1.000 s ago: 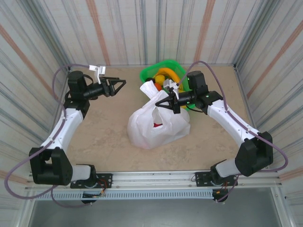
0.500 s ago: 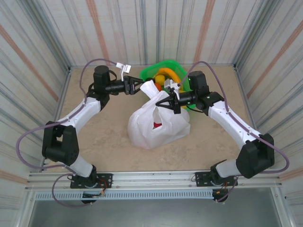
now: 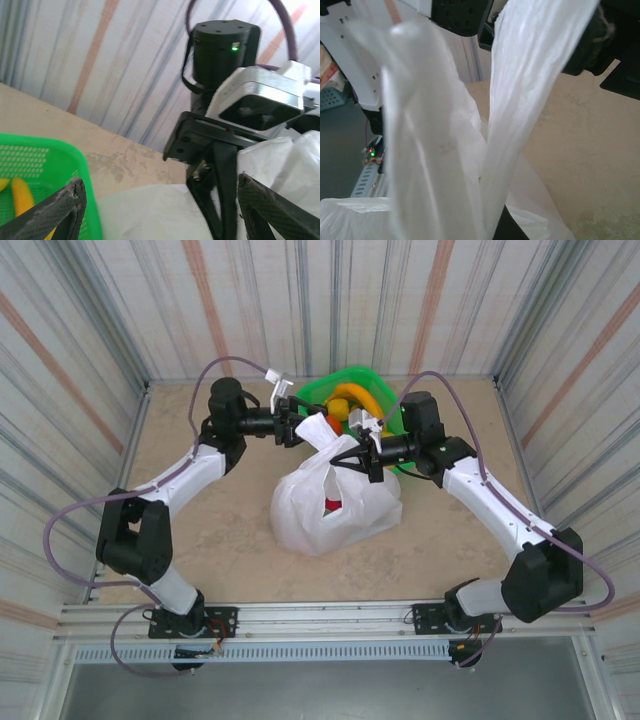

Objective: Place the fake fruits into the plastic bag and tie a complex knot

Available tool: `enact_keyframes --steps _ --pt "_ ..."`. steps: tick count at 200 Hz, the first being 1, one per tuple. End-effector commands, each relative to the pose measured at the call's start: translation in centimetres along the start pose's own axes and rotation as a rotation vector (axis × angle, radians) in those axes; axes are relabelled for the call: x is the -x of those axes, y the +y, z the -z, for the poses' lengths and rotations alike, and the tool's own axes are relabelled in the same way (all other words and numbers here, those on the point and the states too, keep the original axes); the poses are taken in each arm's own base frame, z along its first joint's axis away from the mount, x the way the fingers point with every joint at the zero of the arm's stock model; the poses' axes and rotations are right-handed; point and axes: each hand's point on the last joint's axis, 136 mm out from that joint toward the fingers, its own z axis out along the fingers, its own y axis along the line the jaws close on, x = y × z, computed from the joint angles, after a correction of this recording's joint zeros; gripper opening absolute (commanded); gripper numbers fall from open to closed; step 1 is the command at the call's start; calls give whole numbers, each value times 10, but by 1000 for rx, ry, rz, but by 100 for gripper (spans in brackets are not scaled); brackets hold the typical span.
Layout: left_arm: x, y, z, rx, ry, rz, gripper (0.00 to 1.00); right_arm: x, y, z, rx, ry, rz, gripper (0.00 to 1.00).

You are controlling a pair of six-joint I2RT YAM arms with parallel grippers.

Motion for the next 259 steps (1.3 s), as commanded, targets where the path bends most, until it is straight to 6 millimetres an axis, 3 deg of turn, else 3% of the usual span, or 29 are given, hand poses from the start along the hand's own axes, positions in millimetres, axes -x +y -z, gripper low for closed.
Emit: enact_keyframes --steps 1,57,91,215,259 --pt "11 -30 -4 -111 24 -116 81 5 5 2 -5 0 49 0" --pt "1 -60 2 -134 90 -193 80 6 -7 7 -89 25 76 0" --pt "-4 -67 6 -107 118 -205 80 14 -14 11 -140 32 124 0" --pt "-52 -38 -7 88 266 -135 80 35 -22 19 -249 8 270 0" --pt "-59 -31 -12 82 276 -97 74 33 -24 17 -279 19 316 0"
